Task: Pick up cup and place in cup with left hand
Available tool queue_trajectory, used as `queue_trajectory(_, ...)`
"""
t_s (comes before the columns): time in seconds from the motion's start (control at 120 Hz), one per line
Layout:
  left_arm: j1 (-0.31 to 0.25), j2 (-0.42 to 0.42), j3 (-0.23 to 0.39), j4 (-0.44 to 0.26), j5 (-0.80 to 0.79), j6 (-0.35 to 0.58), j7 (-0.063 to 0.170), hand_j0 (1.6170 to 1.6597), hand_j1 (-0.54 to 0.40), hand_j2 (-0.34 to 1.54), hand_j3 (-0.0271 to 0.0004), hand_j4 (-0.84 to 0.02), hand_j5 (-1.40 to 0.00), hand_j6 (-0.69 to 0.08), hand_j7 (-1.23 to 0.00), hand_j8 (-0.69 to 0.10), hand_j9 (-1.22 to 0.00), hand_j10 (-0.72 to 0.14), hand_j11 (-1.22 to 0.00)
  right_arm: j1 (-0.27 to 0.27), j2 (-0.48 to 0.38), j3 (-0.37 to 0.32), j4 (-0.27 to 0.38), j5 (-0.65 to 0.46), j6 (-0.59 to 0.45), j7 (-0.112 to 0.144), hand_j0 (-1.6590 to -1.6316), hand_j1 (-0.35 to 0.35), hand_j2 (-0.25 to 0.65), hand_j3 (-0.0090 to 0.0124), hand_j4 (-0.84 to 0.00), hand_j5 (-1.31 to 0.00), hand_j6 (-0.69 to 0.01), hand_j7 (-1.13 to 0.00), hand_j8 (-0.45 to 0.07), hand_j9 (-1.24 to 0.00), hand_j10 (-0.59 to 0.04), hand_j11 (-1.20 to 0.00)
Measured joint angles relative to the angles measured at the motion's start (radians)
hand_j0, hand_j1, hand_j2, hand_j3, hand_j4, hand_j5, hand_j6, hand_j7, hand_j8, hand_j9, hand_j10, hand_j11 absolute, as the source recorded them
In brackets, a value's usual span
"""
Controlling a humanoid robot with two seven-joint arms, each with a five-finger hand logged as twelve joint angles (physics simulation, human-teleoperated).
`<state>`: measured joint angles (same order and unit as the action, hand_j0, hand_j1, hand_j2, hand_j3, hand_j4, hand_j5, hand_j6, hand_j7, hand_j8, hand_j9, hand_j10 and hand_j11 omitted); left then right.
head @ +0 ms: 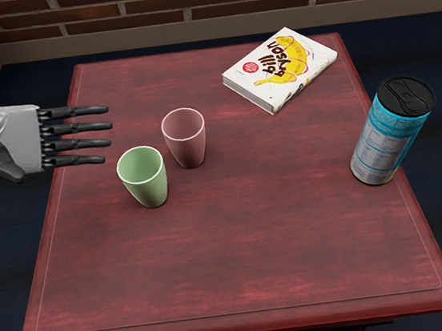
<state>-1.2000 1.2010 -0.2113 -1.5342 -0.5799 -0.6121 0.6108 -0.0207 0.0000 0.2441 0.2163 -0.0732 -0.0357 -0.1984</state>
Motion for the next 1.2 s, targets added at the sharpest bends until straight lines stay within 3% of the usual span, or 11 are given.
queue_trajectory(0.2, -0.009, -0.004, -0.001, -0.013, -0.008, 0.000, 0.000, 1.6581, 0.348, 0.00, 0.0000, 0.005, 0.00, 0.006, 0.00, 0.005, 0.00, 0.004, 0.00, 0.003, 0.000, -0.002, 0.001, -0.003, 0.007, -0.004, -1.6581, -0.312, -0.006, 0.0000, -0.031, -0.04, -0.031, -0.04, -0.031, -0.04, -0.031, -0.04)
queue_trajectory(0.317, -0.087, -0.041, 0.000, -0.008, 0.006, 0.000, 0.000, 1.6581, 0.348, 0.00, 0.0000, 0.005, 0.00, 0.006, 0.00, 0.005, 0.00, 0.004, 0.00, 0.004, 0.000, -0.002, 0.001, -0.003, 0.009, -0.004, -1.6581, -0.312, -0.006, 0.0000, -0.031, -0.04, -0.031, -0.04, -0.031, -0.04, -0.031, -0.04)
queue_trajectory(0.358, -0.115, -0.096, -0.002, -0.003, 0.038, 0.000, 0.000, 1.6581, 0.348, 0.00, 0.0000, 0.005, 0.00, 0.006, 0.00, 0.005, 0.00, 0.003, 0.00, 0.004, 0.000, -0.002, 0.002, -0.003, 0.010, -0.005, -1.6581, -0.312, -0.006, 0.0000, -0.031, -0.04, -0.031, -0.04, -0.031, -0.04, -0.031, -0.04)
queue_trajectory(0.458, -0.125, -0.267, -0.019, 0.035, 0.158, 0.000, 0.000, 1.6581, 0.348, 0.00, 0.0000, 0.004, 0.00, 0.004, 0.00, 0.004, 0.00, 0.003, 0.00, 0.004, 0.000, -0.002, 0.002, -0.003, 0.011, -0.005, -1.6581, -0.312, -0.006, 0.0000, -0.031, -0.04, -0.031, -0.04, -0.031, -0.04, -0.031, -0.04)
queue_trajectory(0.633, -0.208, -0.415, -0.053, 0.072, 0.388, 0.001, 0.000, 1.6581, 0.349, 0.00, 0.0000, 0.002, 0.00, 0.002, 0.00, 0.002, 0.00, 0.001, 0.00, 0.005, 0.000, -0.002, 0.003, -0.004, 0.011, -0.005, -1.6581, -0.312, -0.006, 0.0000, -0.031, -0.04, -0.031, -0.04, -0.031, -0.04, -0.031, -0.04)
queue_trajectory(0.767, -0.314, -0.523, -0.054, 0.079, 0.631, 0.005, 0.000, 1.6581, 0.349, 0.00, 0.0000, 0.001, 0.00, 0.001, 0.00, 0.001, 0.00, 0.001, 0.00, 0.005, 0.000, -0.002, 0.003, -0.003, 0.011, -0.006, -1.6581, -0.312, -0.006, 0.0000, -0.031, -0.04, -0.031, -0.04, -0.031, -0.04, -0.031, -0.04)
queue_trajectory(0.85, -0.323, -0.578, -0.049, 0.081, 0.785, 0.045, 0.000, 1.6581, 0.349, 0.00, 0.0000, 0.000, 0.00, 0.000, 0.00, 0.000, 0.00, 0.000, 0.00, 0.006, 0.000, -0.002, 0.003, -0.002, 0.011, -0.006, -1.6581, -0.312, -0.006, 0.0000, -0.031, -0.04, -0.031, -0.04, -0.031, -0.04, -0.031, -0.04)
queue_trajectory(0.933, -0.349, -0.611, -0.016, 0.082, 0.889, 0.121, 0.000, 1.6581, 0.349, 0.00, 0.0000, -0.001, 0.00, -0.001, 0.00, -0.001, 0.00, 0.000, 0.00, 0.007, 0.000, -0.002, 0.002, -0.003, 0.011, -0.006, -1.6581, -0.312, -0.006, 0.0000, -0.031, -0.04, -0.031, -0.04, -0.031, -0.04, -0.031, -0.04)
queue_trajectory(1.033, -0.466, -0.666, 0.080, 0.093, 0.962, 0.244, 0.000, 1.6581, 0.349, 0.00, 0.0000, -0.001, 0.00, -0.001, 0.00, -0.001, 0.00, -0.001, 0.00, 0.007, 0.000, -0.001, 0.002, -0.003, 0.011, -0.006, -1.6581, -0.312, -0.006, 0.0000, -0.031, -0.04, -0.031, -0.04, -0.031, -0.04, -0.031, -0.04)
queue_trajectory(1.2, -0.470, -0.760, 0.227, 0.157, 1.047, 0.403, 0.000, 1.6581, 0.349, 0.00, 0.0000, -0.001, 0.00, -0.002, 0.00, -0.002, 0.00, -0.001, 0.00, 0.009, 0.000, 0.000, -0.002, -0.003, 0.011, -0.006, -1.6581, -0.312, -0.006, 0.0000, -0.031, -0.04, -0.031, -0.04, -0.031, -0.04, -0.031, -0.04)
